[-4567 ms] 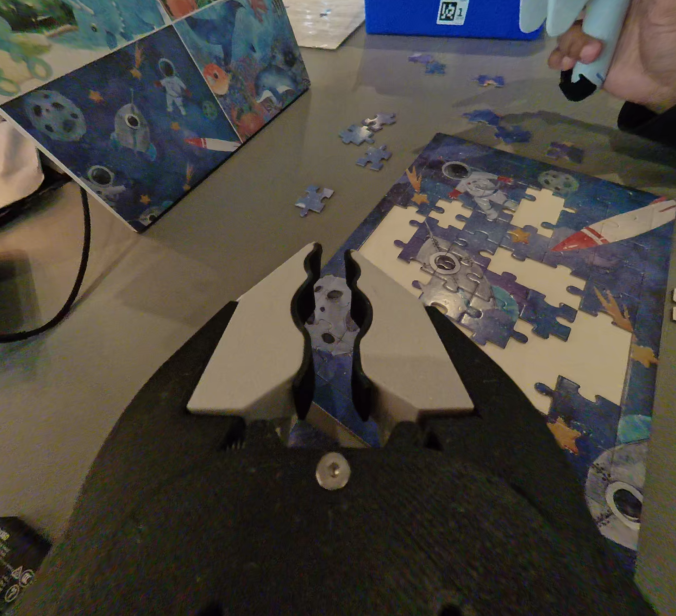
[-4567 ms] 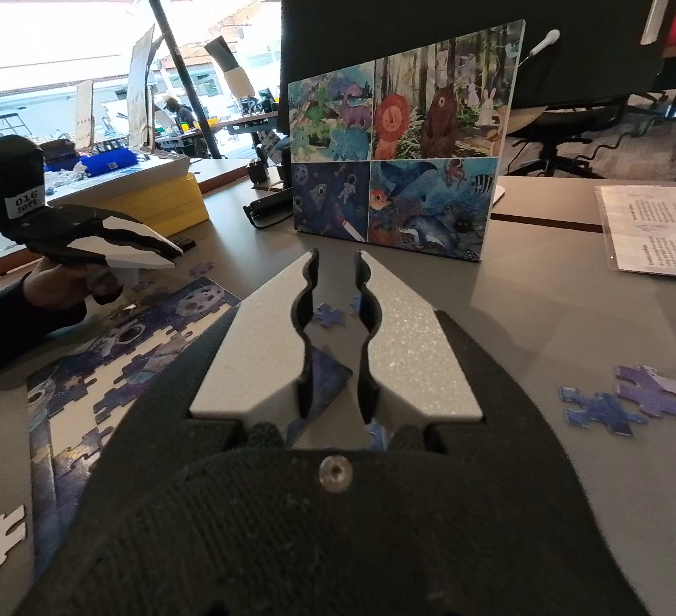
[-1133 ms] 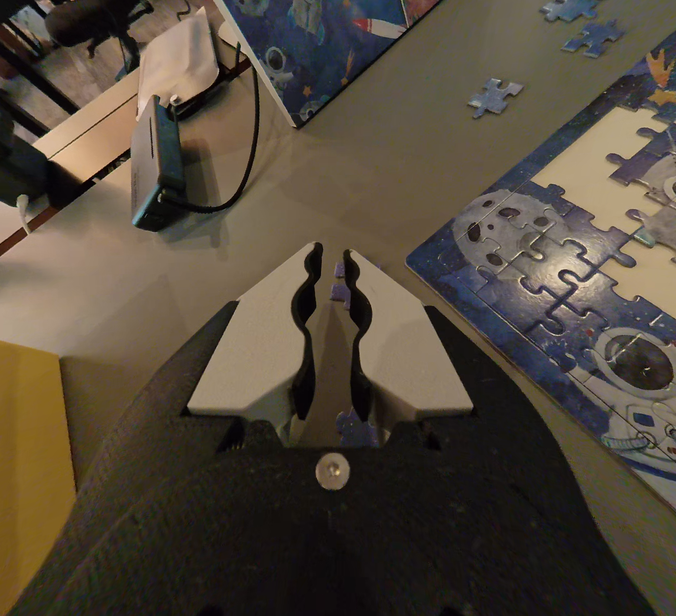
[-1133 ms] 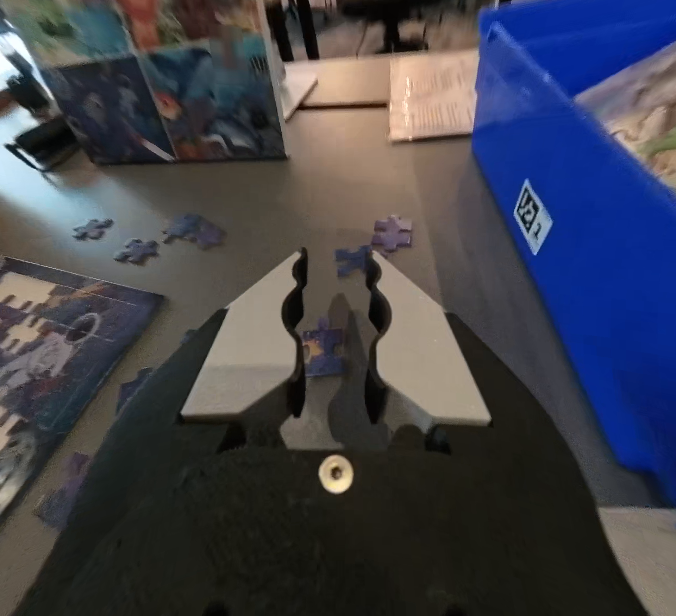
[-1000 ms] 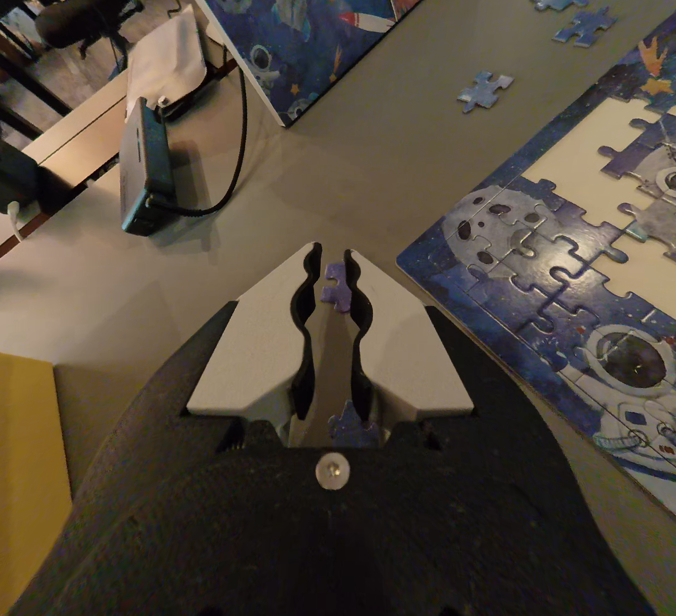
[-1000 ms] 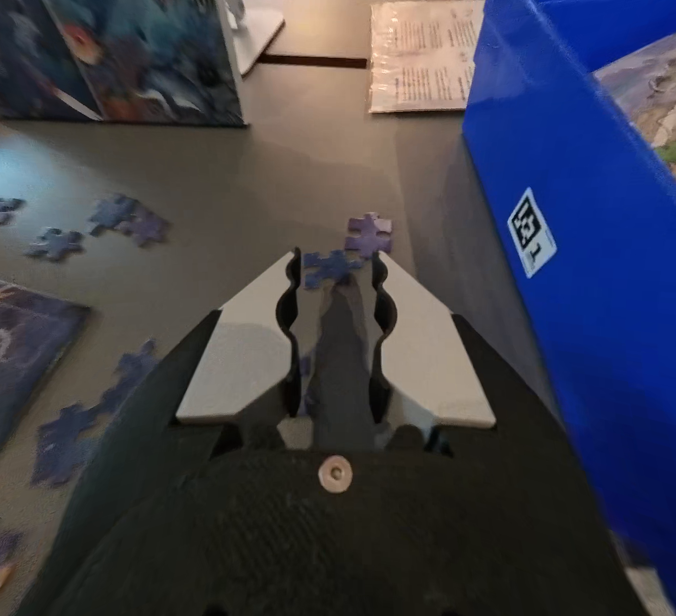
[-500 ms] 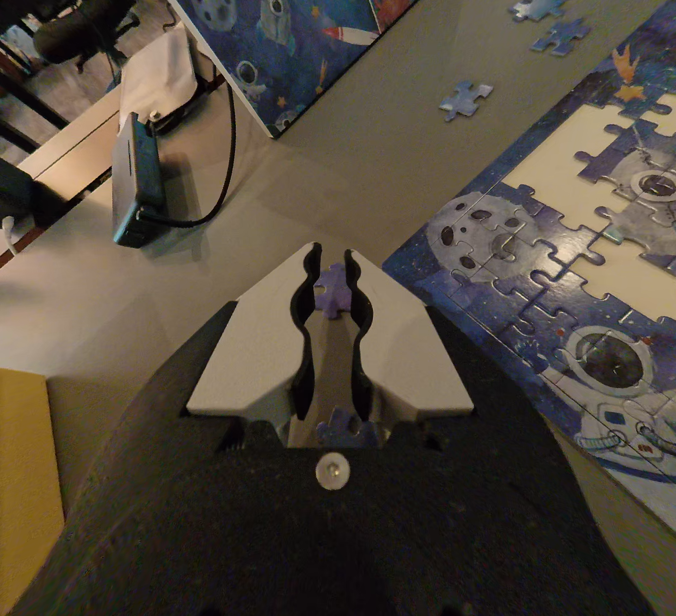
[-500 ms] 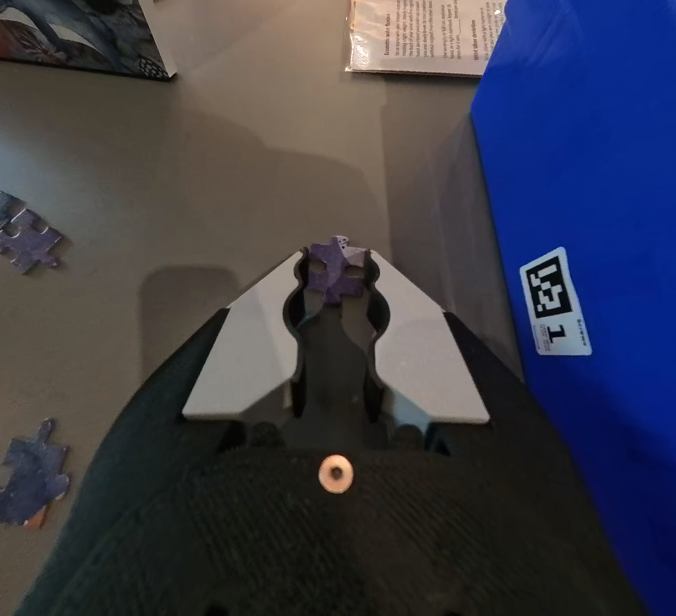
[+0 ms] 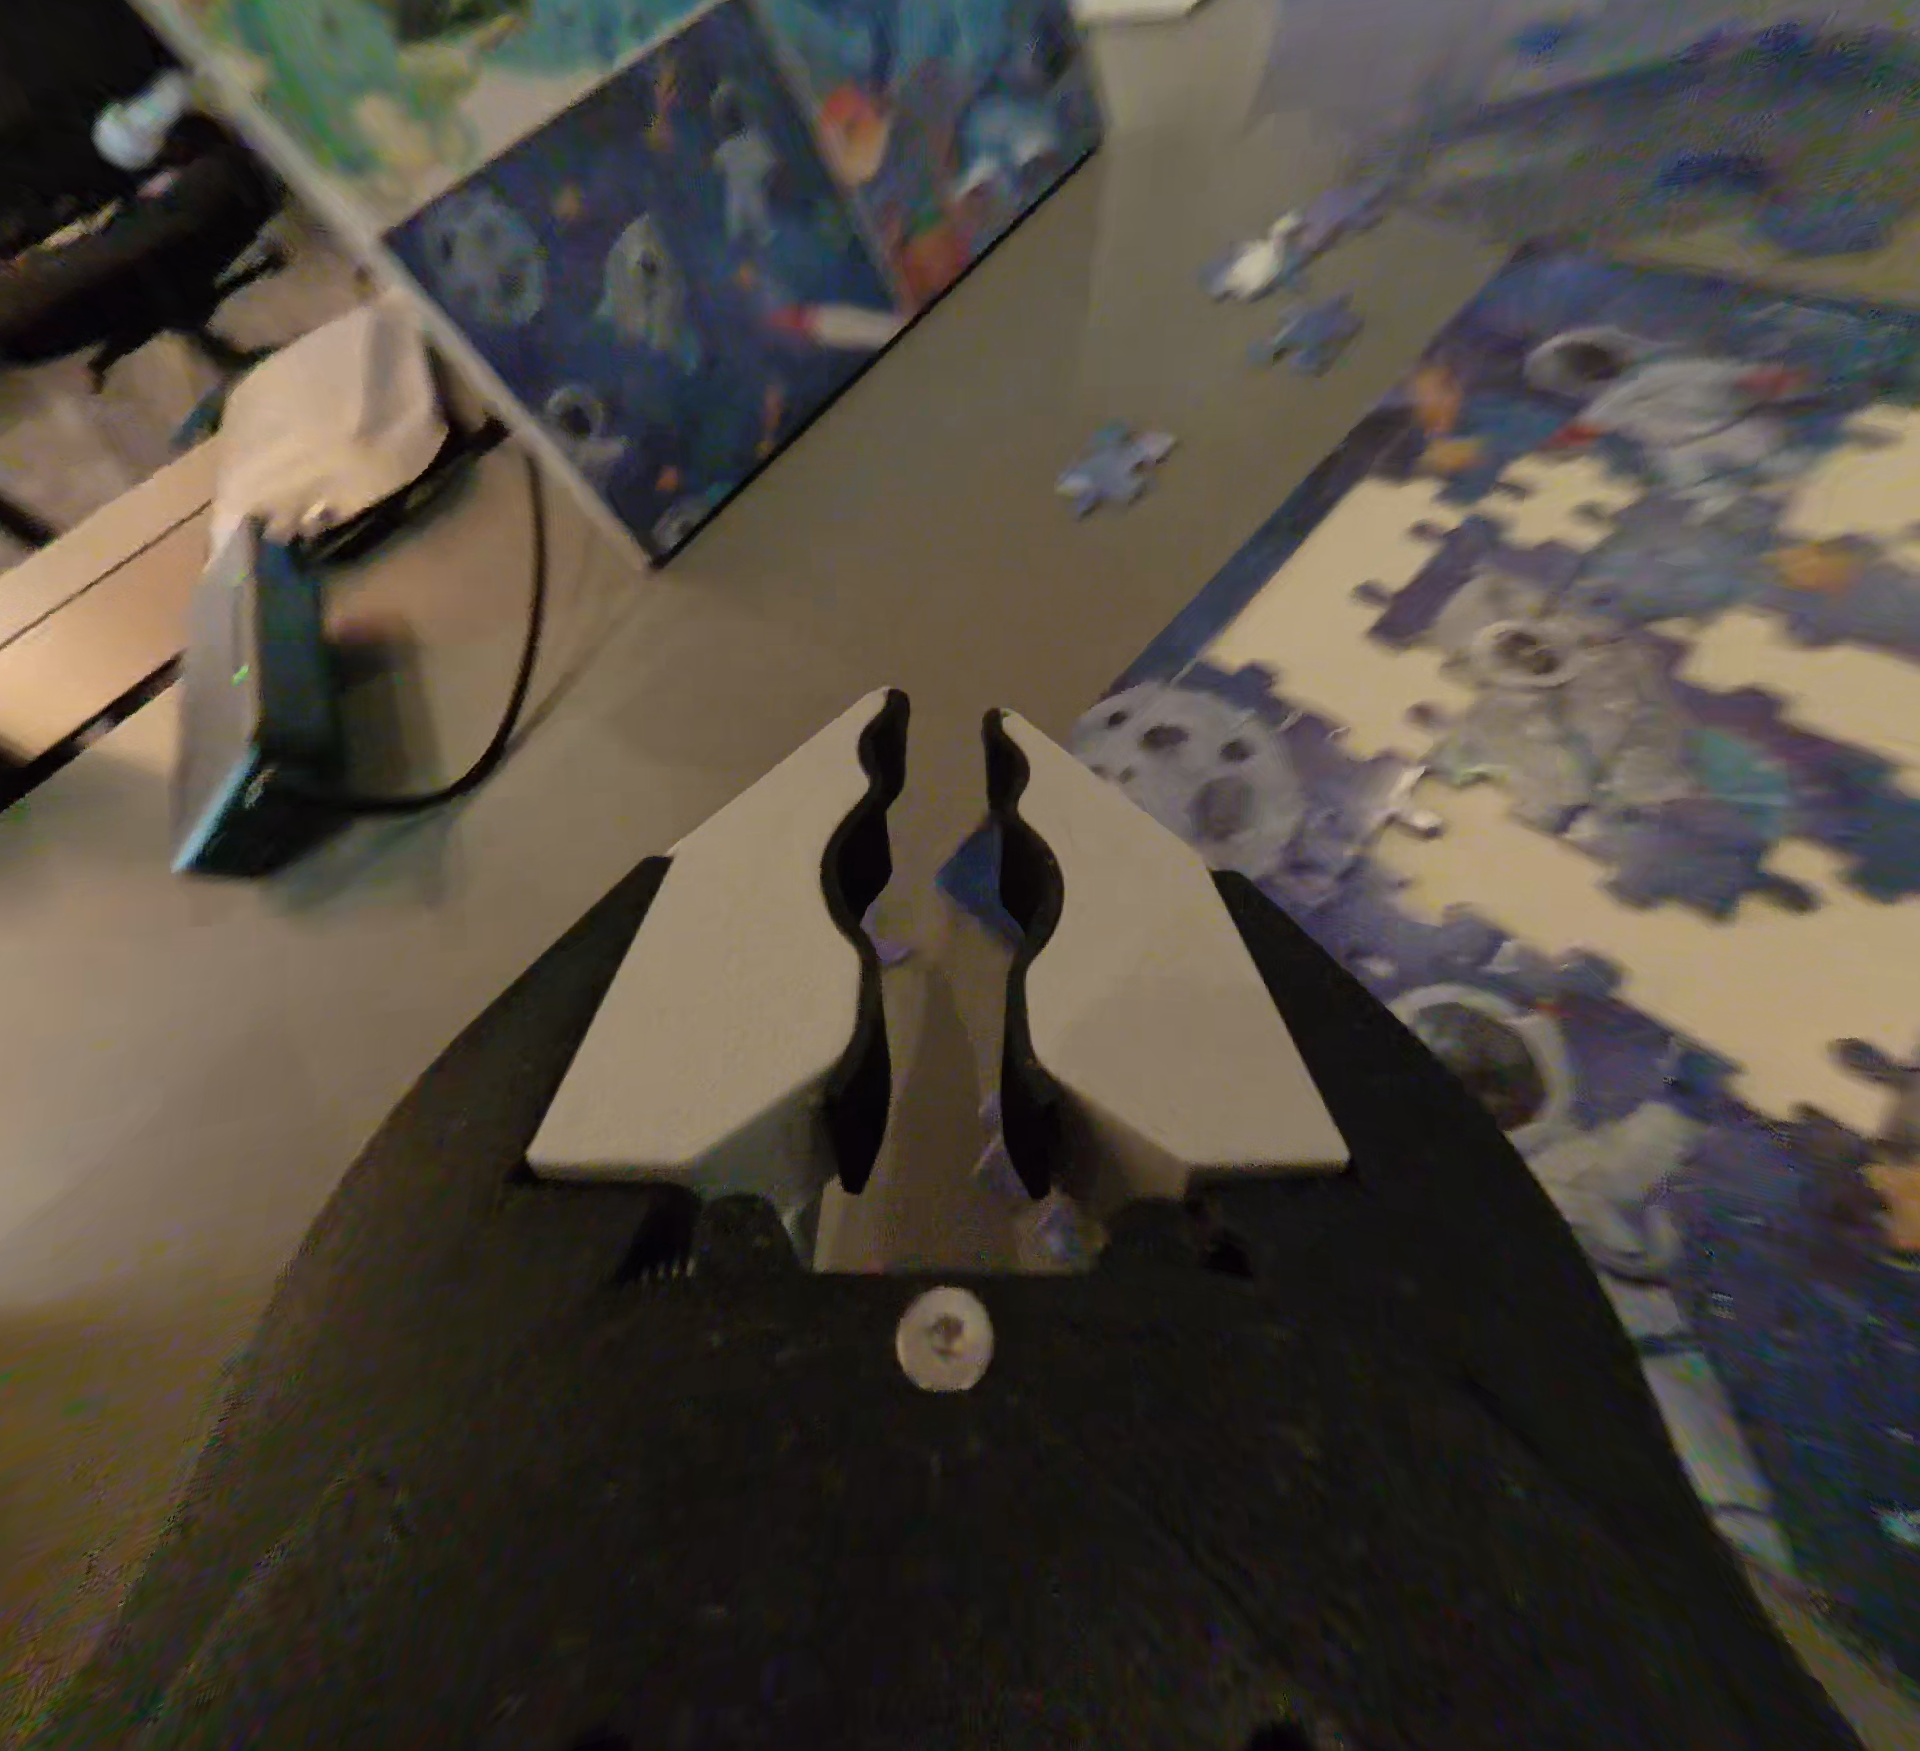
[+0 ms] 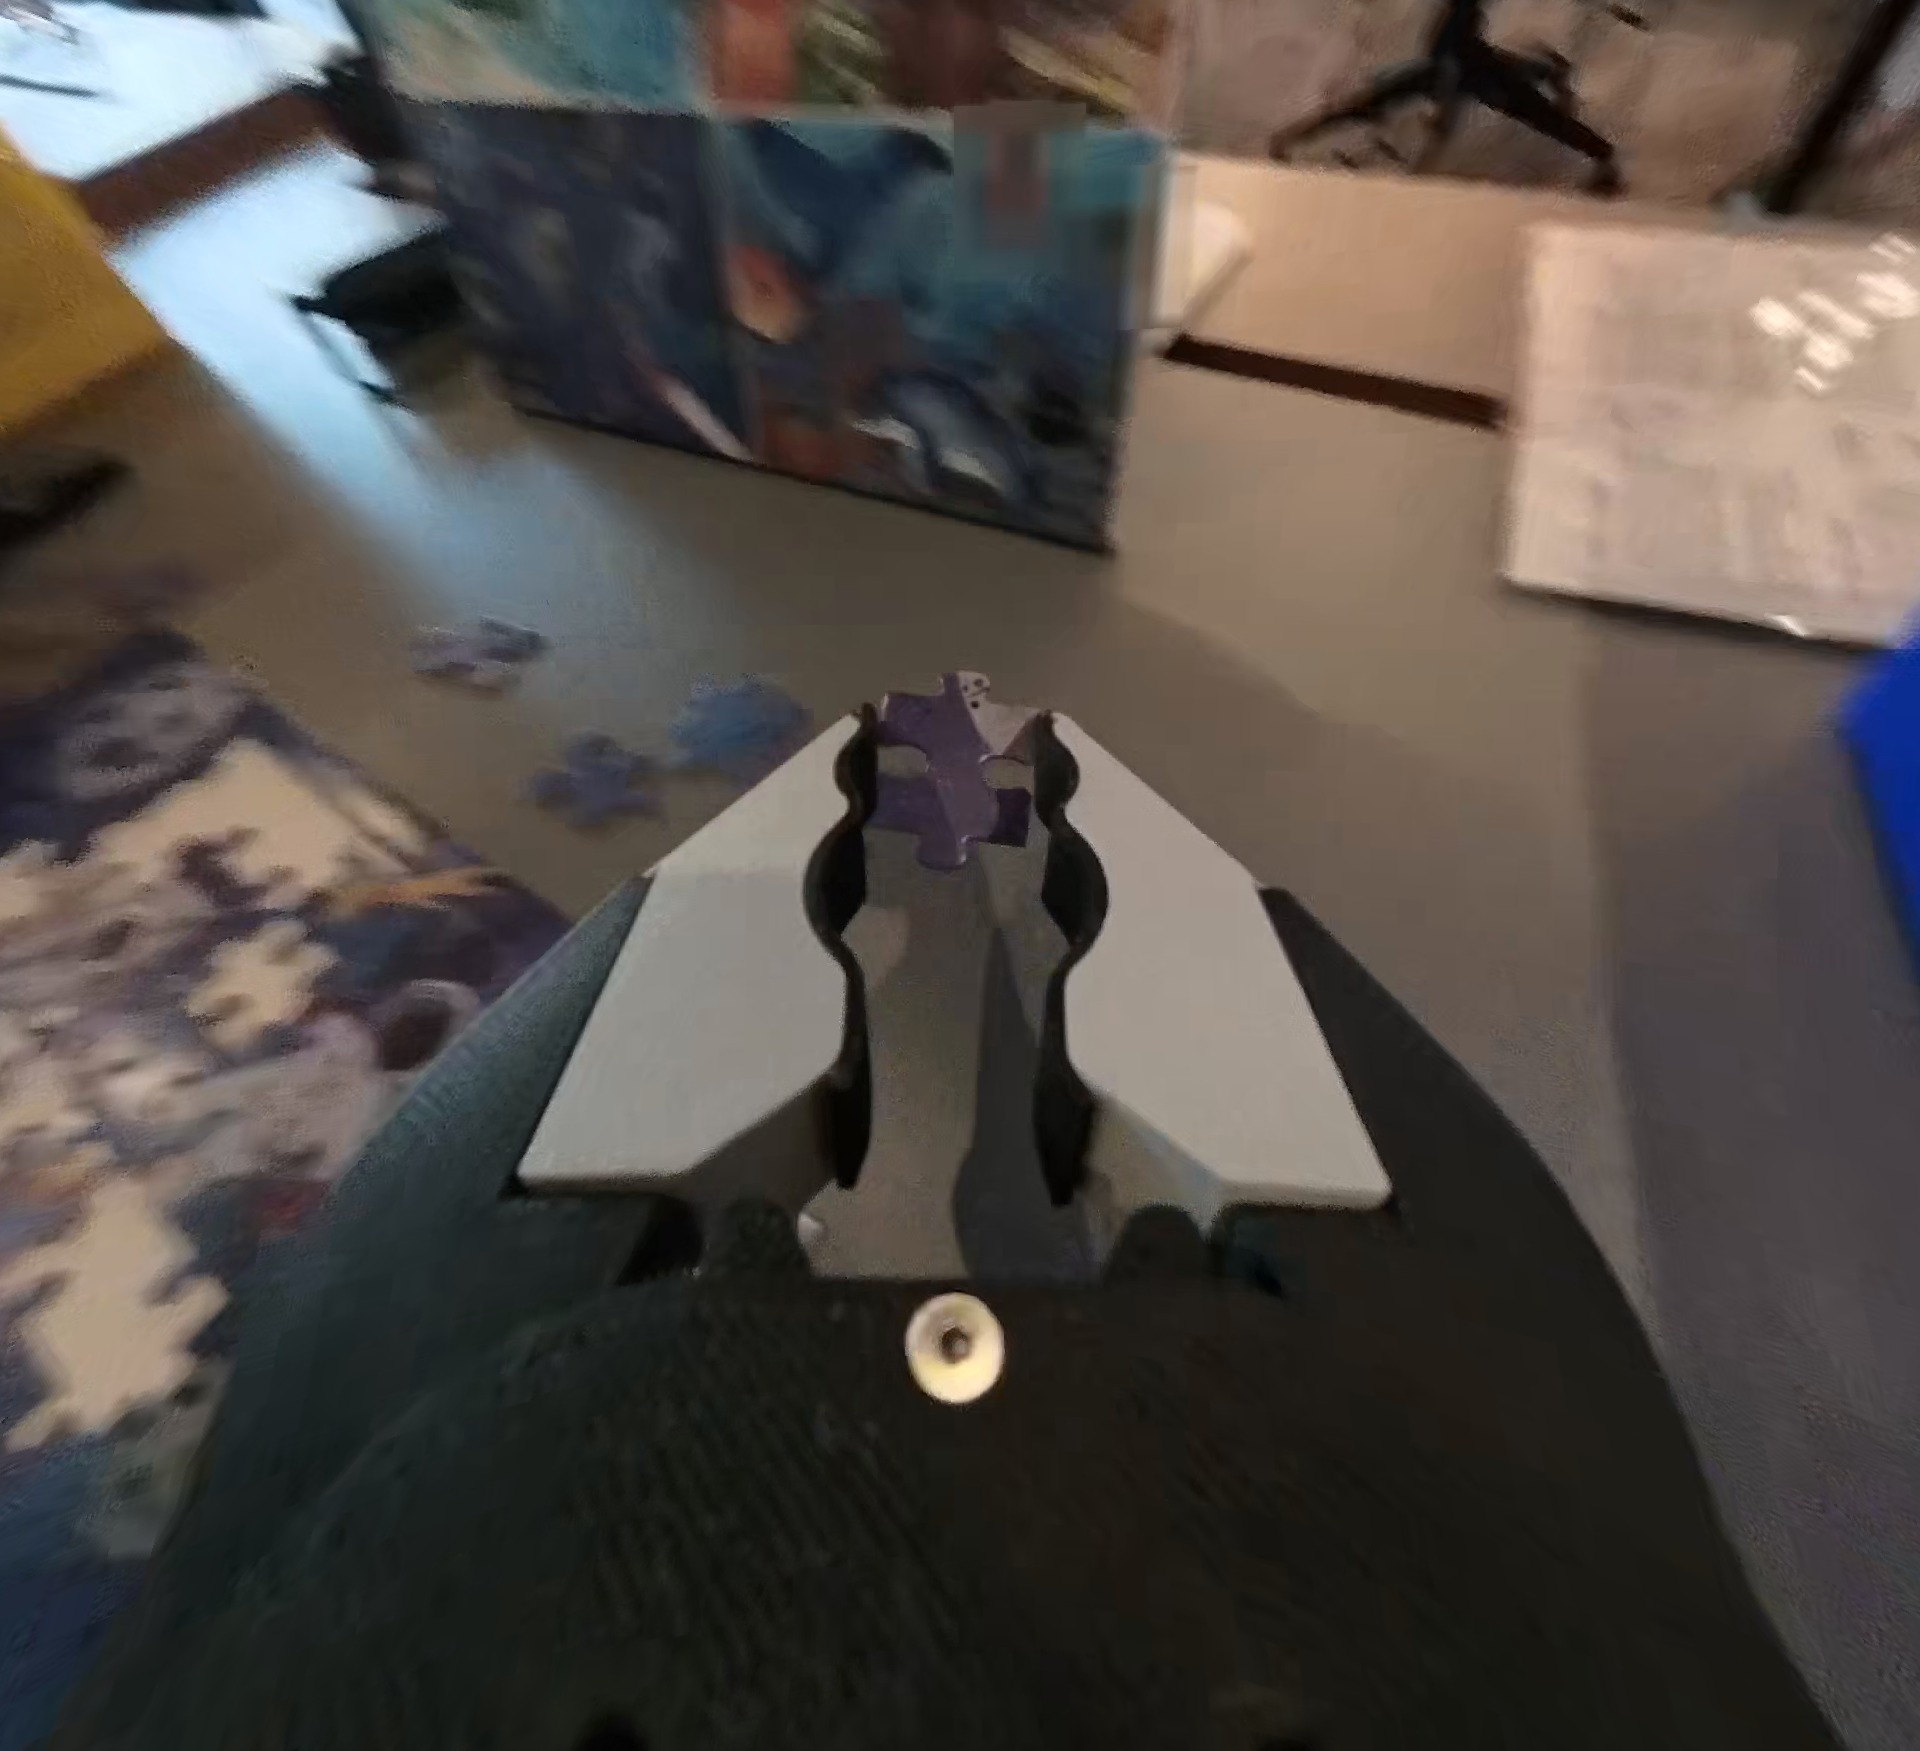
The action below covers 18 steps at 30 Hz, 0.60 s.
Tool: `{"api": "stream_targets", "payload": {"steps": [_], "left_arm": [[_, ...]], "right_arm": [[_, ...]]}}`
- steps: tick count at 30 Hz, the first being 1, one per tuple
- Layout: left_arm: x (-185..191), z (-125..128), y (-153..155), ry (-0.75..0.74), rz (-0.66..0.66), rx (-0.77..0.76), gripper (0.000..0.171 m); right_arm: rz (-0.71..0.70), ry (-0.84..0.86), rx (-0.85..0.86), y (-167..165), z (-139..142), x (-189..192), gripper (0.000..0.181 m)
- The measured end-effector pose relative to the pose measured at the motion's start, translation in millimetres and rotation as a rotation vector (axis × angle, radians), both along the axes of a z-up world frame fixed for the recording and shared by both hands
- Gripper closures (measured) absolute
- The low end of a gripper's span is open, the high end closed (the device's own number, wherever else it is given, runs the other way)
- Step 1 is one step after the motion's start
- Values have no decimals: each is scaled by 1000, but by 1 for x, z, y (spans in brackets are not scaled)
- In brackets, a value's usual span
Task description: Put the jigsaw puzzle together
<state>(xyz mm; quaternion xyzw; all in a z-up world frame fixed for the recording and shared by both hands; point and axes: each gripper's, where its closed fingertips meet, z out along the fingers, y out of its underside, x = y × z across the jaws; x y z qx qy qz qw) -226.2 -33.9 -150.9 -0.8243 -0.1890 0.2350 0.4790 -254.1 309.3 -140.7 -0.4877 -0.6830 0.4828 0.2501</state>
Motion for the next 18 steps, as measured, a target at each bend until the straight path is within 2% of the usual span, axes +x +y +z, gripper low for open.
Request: {"api": "stream_targets", "payload": {"steps": [3, 5, 9, 14, 18], "left_arm": [[24, 14, 27, 53, -122, 52, 157], [34, 19, 39, 101, -150, 48, 157], [50, 18, 57, 40, -218, 90, 156], [65, 20, 64, -81, -318, 182, 140], [73, 13, 70, -128, -356, 166, 133]], "right_arm": [[172, 66, -96, -74, 27, 15, 153], [311, 75, -168, -129, 38, 30, 153], [546, 11, -230, -215, 34, 61, 153], [650, -43, -248, -258, 20, 78, 153], [618, -105, -337, -267, 14, 75, 153]]}}
